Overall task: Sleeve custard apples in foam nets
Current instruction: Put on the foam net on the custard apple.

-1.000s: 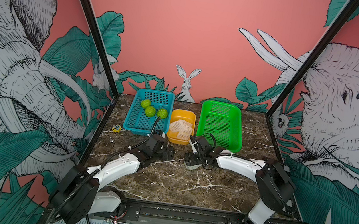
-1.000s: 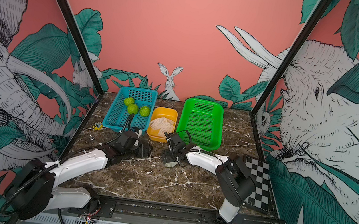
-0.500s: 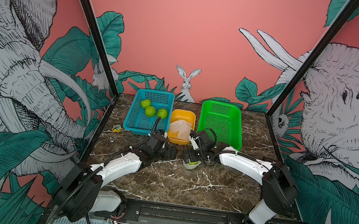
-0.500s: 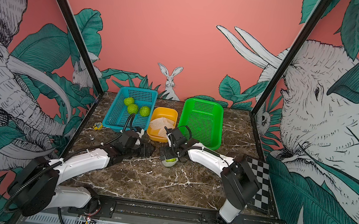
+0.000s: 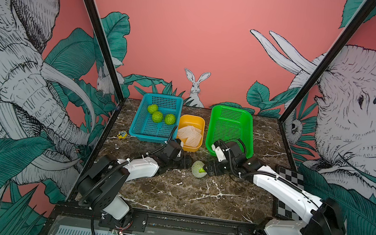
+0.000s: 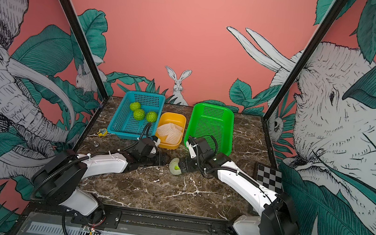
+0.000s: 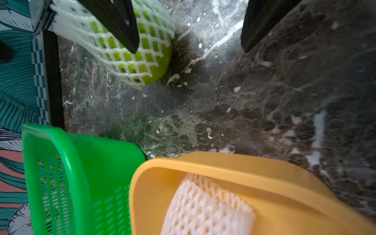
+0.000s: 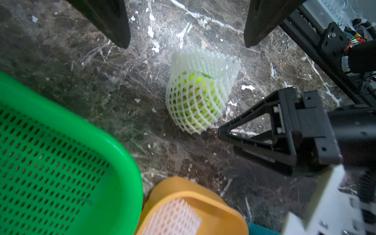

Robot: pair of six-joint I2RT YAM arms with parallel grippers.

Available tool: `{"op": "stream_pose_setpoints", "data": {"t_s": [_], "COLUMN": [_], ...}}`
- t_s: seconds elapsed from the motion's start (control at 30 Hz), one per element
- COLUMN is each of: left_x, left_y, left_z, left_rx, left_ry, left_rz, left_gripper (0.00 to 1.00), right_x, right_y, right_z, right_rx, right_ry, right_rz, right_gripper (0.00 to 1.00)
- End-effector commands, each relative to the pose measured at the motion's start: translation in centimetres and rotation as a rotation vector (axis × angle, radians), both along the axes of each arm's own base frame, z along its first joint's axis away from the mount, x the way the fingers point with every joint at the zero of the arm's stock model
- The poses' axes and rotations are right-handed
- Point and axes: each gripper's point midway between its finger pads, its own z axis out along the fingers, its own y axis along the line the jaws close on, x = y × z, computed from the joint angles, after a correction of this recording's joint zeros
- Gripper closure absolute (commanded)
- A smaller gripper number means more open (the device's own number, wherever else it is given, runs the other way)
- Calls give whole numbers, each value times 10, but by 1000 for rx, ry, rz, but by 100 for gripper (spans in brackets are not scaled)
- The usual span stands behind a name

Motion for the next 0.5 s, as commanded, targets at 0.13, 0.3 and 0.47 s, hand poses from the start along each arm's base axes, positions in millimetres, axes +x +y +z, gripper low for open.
{"op": "stream_pose_setpoints", "data": {"t_s": [0.13,0.3,0.47], "left_x": [2,0,-1], "left_y": [-32,-31,-34], "left_z": [15,5,4], "left_rx": [-89,-99,-119], "left_ry": [-5,20,27], "left_rz": [0,31,33], "left_gripper": [15,20,31], "right_x": [6,13,11], "right_y": [7,9,-1], "right_z": [-22,-34,-51], "right_rx": [12,1,-44], "right_ry": [28,32,59], "right_rz": [-15,-28,-53], "right_gripper": [11,11,14]}}
